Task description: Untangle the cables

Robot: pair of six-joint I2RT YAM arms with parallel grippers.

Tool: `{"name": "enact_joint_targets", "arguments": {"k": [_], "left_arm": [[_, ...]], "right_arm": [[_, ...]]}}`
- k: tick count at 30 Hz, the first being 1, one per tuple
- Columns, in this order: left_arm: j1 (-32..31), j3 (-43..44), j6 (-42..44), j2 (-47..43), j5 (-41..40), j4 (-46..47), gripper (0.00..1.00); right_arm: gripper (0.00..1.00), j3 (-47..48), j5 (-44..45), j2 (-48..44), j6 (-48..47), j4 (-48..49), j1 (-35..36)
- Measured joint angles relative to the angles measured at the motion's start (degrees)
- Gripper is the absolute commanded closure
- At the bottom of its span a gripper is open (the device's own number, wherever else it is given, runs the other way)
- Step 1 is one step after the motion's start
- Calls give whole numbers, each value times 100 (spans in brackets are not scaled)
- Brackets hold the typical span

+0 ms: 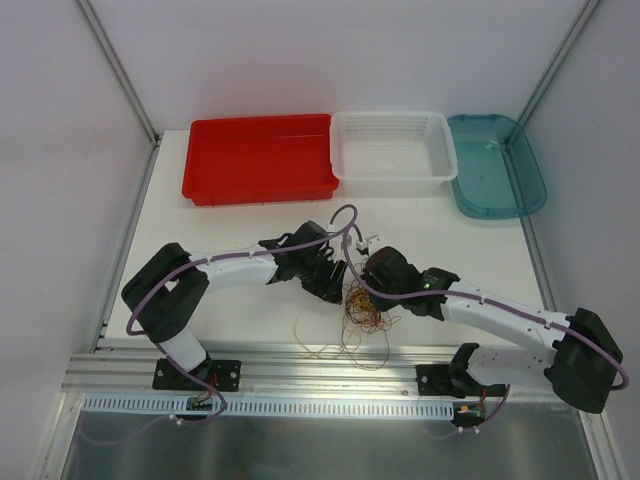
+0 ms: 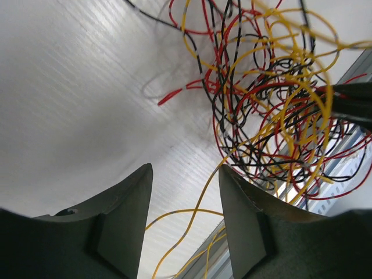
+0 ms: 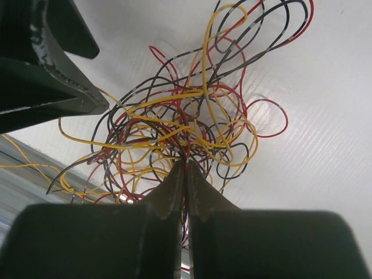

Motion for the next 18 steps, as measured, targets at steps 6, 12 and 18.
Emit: {"name": "enact_joint_targets", "arguments": {"k": [6,12,18], "left_arm": [[-2,-243,-201,0,179,76,82],[-2,-260,-295,-57,173,188,100],[168,-289,-492,-970,-181,175,100]], "right_arm": [[99,-22,-26,-98,4,13,-57],[99,-85,-50,-170,11,59,-57],[99,-105,81,-472,52,-44,-197]]}}
